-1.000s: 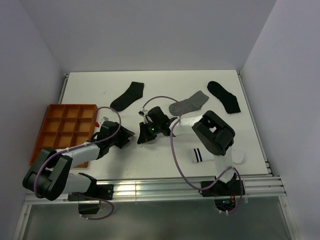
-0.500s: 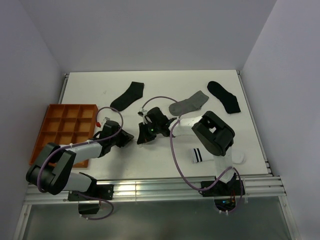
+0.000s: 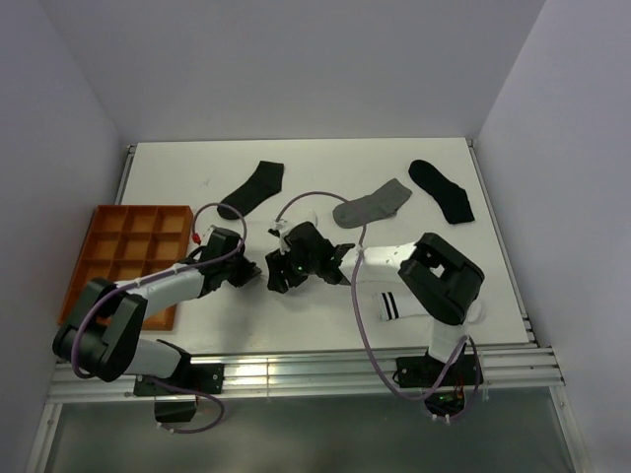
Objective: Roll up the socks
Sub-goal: Roll the sock at the center of the board.
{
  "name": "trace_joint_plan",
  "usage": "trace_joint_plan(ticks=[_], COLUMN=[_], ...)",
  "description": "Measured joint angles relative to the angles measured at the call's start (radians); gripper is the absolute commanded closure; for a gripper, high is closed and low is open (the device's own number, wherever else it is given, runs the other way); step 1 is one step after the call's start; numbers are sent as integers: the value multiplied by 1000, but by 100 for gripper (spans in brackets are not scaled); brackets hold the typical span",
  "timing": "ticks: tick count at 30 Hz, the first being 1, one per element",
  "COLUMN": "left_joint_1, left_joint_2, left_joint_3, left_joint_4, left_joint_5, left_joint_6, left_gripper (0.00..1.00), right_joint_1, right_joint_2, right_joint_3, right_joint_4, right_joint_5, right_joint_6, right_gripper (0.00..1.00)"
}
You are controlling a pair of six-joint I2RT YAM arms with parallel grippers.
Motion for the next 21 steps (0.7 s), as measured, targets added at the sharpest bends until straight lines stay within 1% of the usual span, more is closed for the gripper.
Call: trace_joint_plan(ticks=[7, 10, 21], left_joint_1=[-1, -1, -1], left_joint_2=[13, 19, 51], left_joint_3=[54, 73, 83], left_joint_4=[-93, -114, -123], left_joint_5=[-6, -7, 5], left_joint_6=[37, 49, 53], left_gripper=[100, 100, 100], right_joint_1=[98, 137, 251], right_joint_2=[-47, -51, -37], right_joint_3=[-35, -48, -59], right_joint_4=[29, 49, 152], right_joint_5=[195, 271, 426], right_joint_6=[-105, -154, -272], right_gripper=[37, 39, 46])
